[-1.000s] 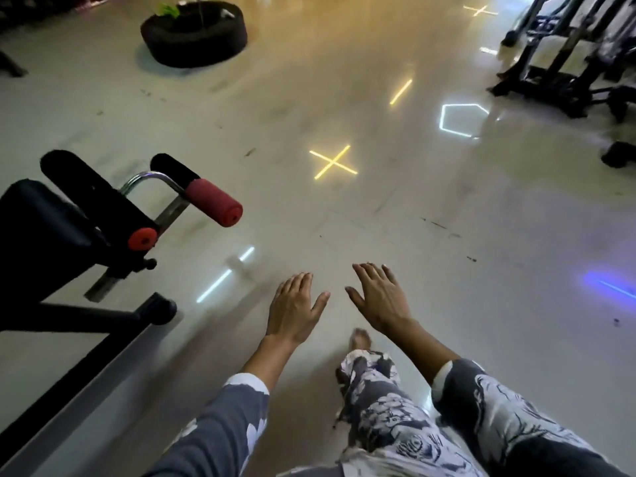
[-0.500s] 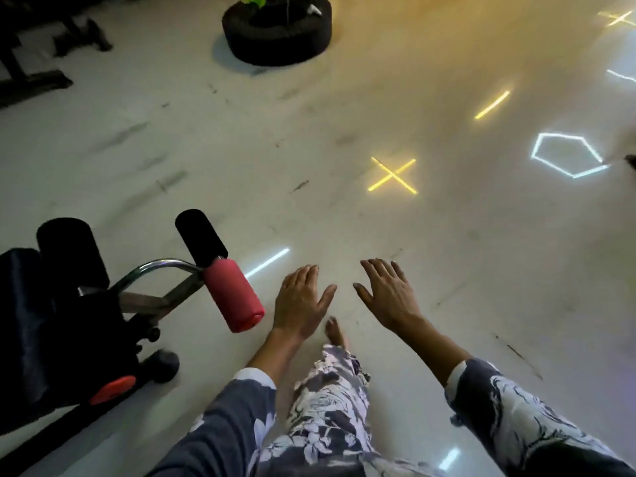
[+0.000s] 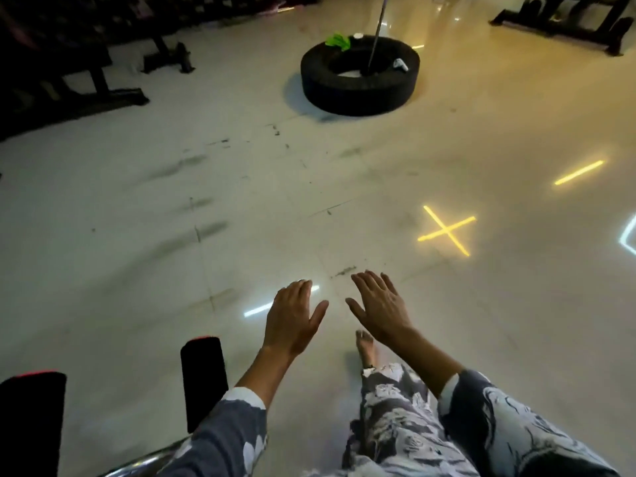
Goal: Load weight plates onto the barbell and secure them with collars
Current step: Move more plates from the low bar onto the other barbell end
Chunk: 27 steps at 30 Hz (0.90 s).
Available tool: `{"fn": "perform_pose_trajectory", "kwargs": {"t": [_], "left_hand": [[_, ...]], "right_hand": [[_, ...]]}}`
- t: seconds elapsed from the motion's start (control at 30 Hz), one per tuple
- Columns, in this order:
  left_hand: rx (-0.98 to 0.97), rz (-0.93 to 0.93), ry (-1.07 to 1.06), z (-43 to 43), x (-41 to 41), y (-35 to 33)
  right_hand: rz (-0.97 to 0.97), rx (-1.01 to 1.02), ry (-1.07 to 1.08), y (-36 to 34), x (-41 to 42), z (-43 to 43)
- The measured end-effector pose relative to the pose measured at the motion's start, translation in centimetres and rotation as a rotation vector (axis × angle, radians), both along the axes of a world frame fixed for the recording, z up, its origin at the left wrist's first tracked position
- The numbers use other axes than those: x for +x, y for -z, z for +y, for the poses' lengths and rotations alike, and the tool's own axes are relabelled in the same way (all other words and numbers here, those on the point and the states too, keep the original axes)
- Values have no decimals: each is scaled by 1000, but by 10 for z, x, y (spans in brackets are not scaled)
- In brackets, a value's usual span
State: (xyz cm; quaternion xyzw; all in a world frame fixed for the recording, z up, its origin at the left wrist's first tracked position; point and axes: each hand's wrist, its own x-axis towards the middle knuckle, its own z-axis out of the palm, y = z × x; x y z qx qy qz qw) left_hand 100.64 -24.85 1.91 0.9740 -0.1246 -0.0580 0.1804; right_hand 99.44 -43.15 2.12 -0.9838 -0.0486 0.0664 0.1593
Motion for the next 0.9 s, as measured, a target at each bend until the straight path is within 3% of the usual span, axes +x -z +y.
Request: {"fn": "perform_pose_trajectory", "kwargs": {"t": [0.37, 0.53, 0.77, 0.9], "left_hand": [[-8, 28, -510, 70, 275, -4], [-9, 21, -725, 156, 375, 14], [33, 89, -856, 315, 510, 22], [43, 110, -923, 407, 576, 10]], "right_hand": [[0, 22, -501, -6, 364, 79], [-19, -18, -710, 10, 500, 184], [7, -131, -941, 12, 660, 362], [-7, -94, -997, 2, 738, 460]]}}
